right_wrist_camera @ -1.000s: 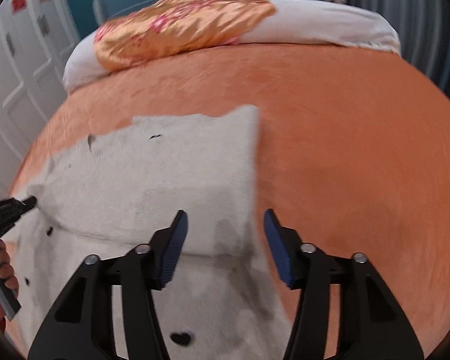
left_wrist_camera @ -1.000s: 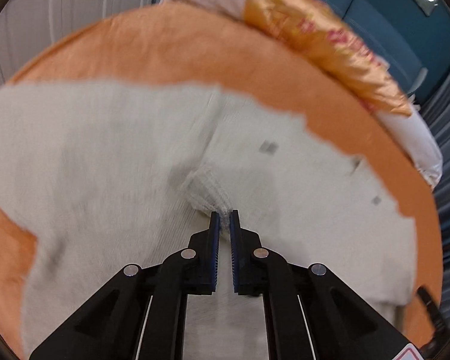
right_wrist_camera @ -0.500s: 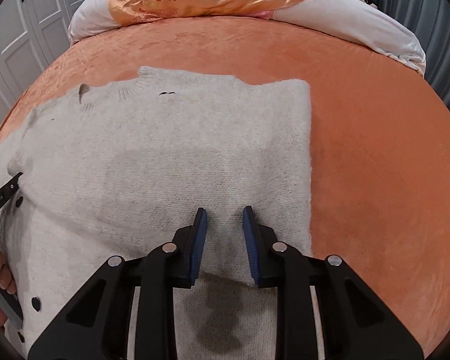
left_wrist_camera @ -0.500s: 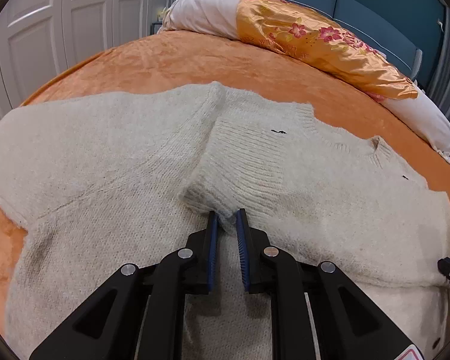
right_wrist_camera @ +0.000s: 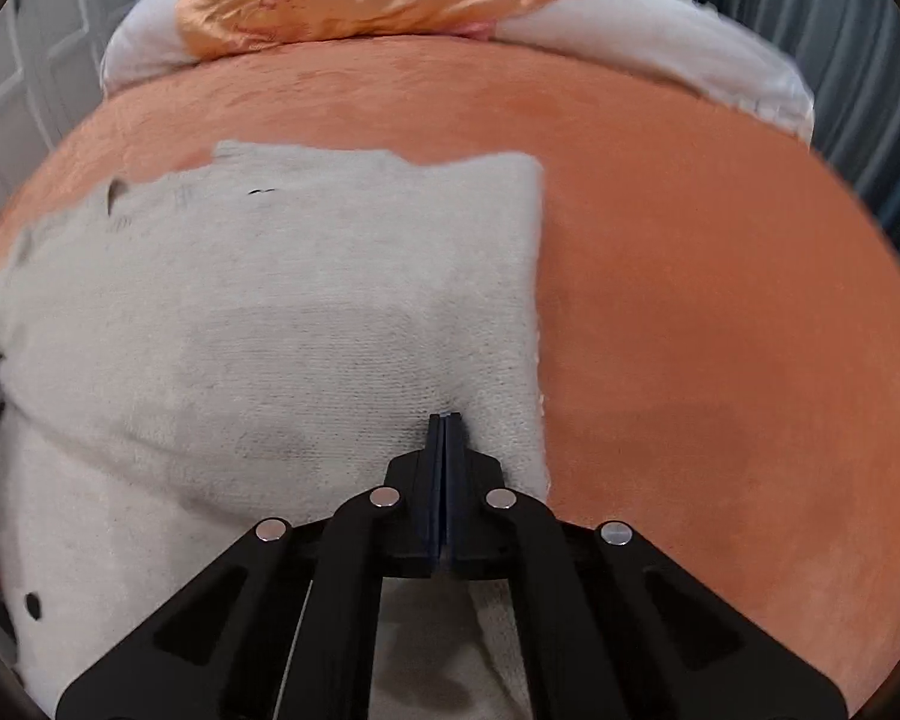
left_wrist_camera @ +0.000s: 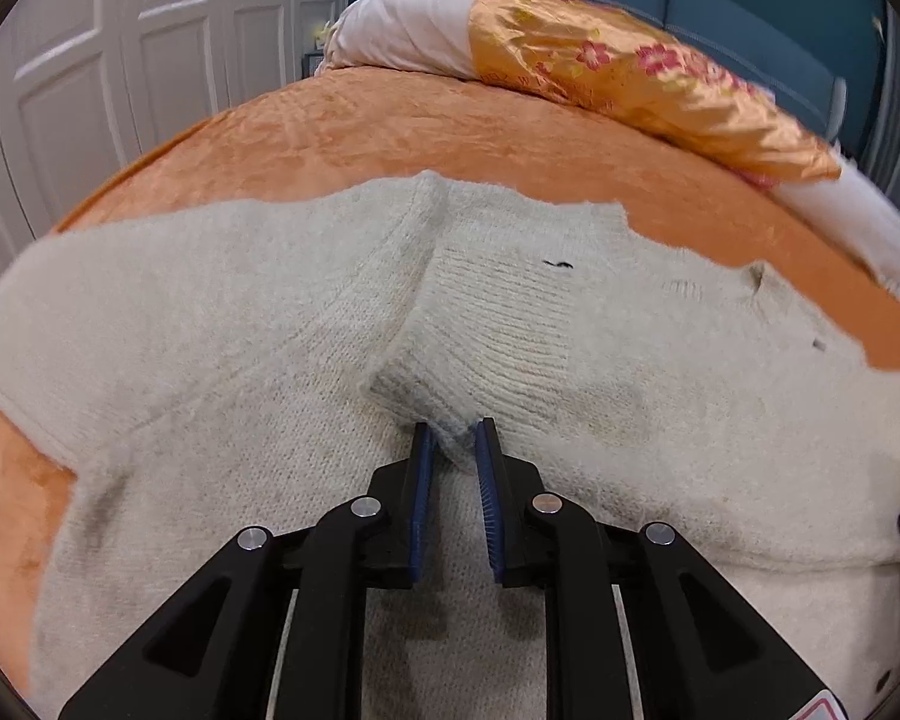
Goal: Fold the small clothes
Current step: 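Fold the sleeve across the sweater body with the right gripper and release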
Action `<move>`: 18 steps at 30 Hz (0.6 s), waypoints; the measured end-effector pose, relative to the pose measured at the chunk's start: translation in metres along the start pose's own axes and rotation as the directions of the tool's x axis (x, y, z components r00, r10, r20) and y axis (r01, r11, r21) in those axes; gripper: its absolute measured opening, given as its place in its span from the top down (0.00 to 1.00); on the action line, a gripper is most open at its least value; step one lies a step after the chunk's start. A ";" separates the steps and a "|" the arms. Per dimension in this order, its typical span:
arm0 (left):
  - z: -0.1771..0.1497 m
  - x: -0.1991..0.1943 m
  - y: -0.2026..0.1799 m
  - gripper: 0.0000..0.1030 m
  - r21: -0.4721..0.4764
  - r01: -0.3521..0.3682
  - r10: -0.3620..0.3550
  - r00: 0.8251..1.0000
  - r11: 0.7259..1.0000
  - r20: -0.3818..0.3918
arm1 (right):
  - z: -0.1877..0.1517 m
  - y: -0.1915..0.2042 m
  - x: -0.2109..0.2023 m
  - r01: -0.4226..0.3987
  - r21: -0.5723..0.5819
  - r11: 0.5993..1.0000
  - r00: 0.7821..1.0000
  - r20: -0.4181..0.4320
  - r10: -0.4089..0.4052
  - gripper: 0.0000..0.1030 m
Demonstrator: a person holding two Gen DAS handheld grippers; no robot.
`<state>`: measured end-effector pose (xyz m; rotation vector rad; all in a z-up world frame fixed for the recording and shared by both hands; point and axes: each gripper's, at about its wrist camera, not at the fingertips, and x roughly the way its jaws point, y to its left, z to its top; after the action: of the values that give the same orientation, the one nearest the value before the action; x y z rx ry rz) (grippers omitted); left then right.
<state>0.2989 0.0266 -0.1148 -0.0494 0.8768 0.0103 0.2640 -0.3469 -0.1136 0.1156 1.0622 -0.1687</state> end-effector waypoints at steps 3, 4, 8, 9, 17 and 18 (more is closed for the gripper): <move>0.002 -0.002 -0.007 0.83 0.043 -0.052 0.052 0.999 0.998 -0.008 | 0.009 0.016 -0.008 0.058 -0.070 0.996 0.998 -0.008 -0.059 1.00; 0.002 -0.004 -0.010 0.82 0.056 -0.068 0.069 0.997 0.996 -0.014 | 0.011 0.018 -0.015 0.050 -0.064 0.997 0.999 -0.001 -0.050 1.00; 0.000 -0.008 -0.010 0.80 0.077 -0.082 0.085 0.996 0.994 -0.036 | -0.001 0.011 -0.005 0.023 -0.014 1.000 0.998 -0.059 -0.023 1.00; 0.000 -0.009 -0.010 0.79 0.076 -0.080 0.084 0.995 0.994 -0.045 | -0.002 0.011 -0.006 0.025 -0.018 1.000 0.998 -0.052 -0.026 1.00; -0.004 -0.040 0.011 0.77 0.037 -0.056 0.058 0.997 0.998 -0.049 | -0.017 0.029 -0.072 -0.035 0.044 0.998 0.999 0.004 0.035 0.97; -0.003 -0.045 0.017 0.76 0.026 -0.050 0.051 0.998 0.998 -0.047 | -0.028 0.033 -0.081 -0.049 0.049 0.998 0.999 0.006 0.048 0.96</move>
<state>0.2668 0.0438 -0.0827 -0.0044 0.9254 0.0454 0.2081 -0.3032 -0.0555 0.1853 1.0496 -0.1514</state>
